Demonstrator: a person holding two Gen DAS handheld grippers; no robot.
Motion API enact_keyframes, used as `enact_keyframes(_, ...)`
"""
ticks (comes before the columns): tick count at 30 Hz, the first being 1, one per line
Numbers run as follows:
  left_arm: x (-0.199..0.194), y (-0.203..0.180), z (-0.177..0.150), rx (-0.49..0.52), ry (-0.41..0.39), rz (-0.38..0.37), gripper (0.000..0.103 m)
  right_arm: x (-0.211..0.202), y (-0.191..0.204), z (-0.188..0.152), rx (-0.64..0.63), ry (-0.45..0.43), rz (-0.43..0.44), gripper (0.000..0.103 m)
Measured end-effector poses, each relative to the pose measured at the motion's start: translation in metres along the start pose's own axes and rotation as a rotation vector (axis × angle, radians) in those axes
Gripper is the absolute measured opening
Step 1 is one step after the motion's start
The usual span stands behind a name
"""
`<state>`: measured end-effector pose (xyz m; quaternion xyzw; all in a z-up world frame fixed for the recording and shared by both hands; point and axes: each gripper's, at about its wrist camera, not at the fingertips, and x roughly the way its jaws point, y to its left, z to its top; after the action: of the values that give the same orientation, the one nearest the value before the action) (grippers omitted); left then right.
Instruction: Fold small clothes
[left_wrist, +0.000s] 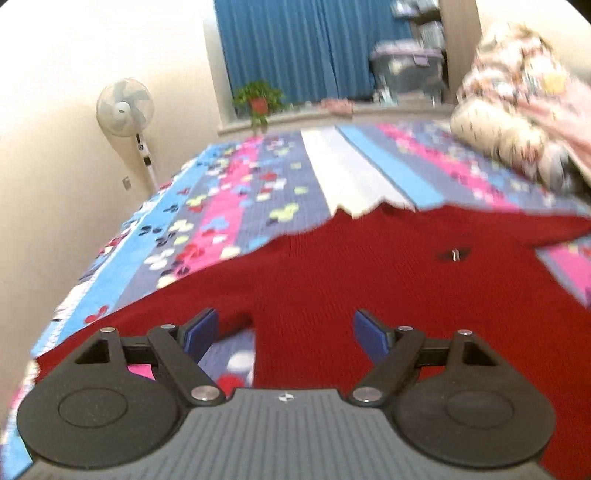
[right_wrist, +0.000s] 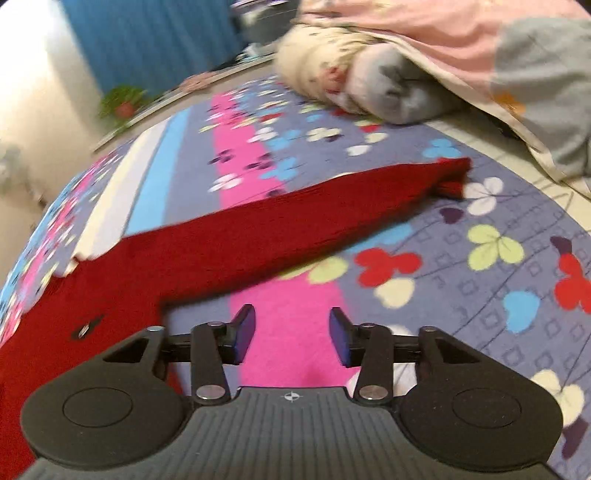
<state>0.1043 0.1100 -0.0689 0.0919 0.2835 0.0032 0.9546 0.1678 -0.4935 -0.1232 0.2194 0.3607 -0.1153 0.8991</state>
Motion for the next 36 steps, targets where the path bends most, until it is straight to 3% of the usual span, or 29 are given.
enact_keyframes(1,0.008,0.002,-0.004,-0.026,-0.008,-0.005,0.085,0.003,-0.008,0.000,0.022,-0.004,-0.001,0.014)
enact_keyframes(2,0.018,0.003,-0.010,-0.046,0.007,-0.010,0.085,0.007,-0.014,0.001,0.051,-0.009,-0.002,0.012)
enact_keyframes(4,0.039,-0.003,-0.015,-0.039,0.119,0.020,0.083,0.020,-0.028,0.007,0.102,-0.016,-0.001,0.011)
enact_keyframes(6,0.046,-0.009,-0.014,-0.036,0.101,-0.003,0.084,0.033,-0.041,0.014,0.150,-0.030,0.020,0.013)
enact_keyframes(9,0.057,-0.024,-0.012,0.037,0.104,0.011,0.084,0.048,-0.057,0.022,0.229,-0.055,0.053,0.018)
enact_keyframes(12,0.071,-0.031,-0.012,0.056,0.124,0.013,0.084,0.061,-0.071,0.028,0.330,-0.079,0.070,0.044)
enact_keyframes(13,0.074,-0.032,-0.011,0.056,0.129,0.007,0.084,0.066,-0.074,0.030,0.351,-0.085,0.077,0.049)
enact_keyframes(21,0.098,-0.020,-0.019,0.058,0.161,0.011,0.084,0.111,-0.077,0.038,0.365,-0.067,0.068,0.050)
enact_keyframes(24,0.102,-0.019,-0.022,0.065,0.163,0.016,0.084,0.120,-0.074,0.043,0.329,-0.088,0.046,0.047)
enact_keyframes(28,0.104,-0.014,-0.027,0.080,0.169,0.031,0.084,0.127,-0.075,0.046,0.338,-0.111,-0.002,0.017)
enact_keyframes(31,0.103,-0.003,-0.026,0.058,0.167,0.045,0.084,0.122,-0.065,0.051,0.304,-0.149,-0.042,0.014)
enact_keyframes(36,0.097,0.018,-0.019,-0.019,0.157,0.049,0.084,0.089,0.029,0.070,-0.008,-0.316,-0.166,0.014)
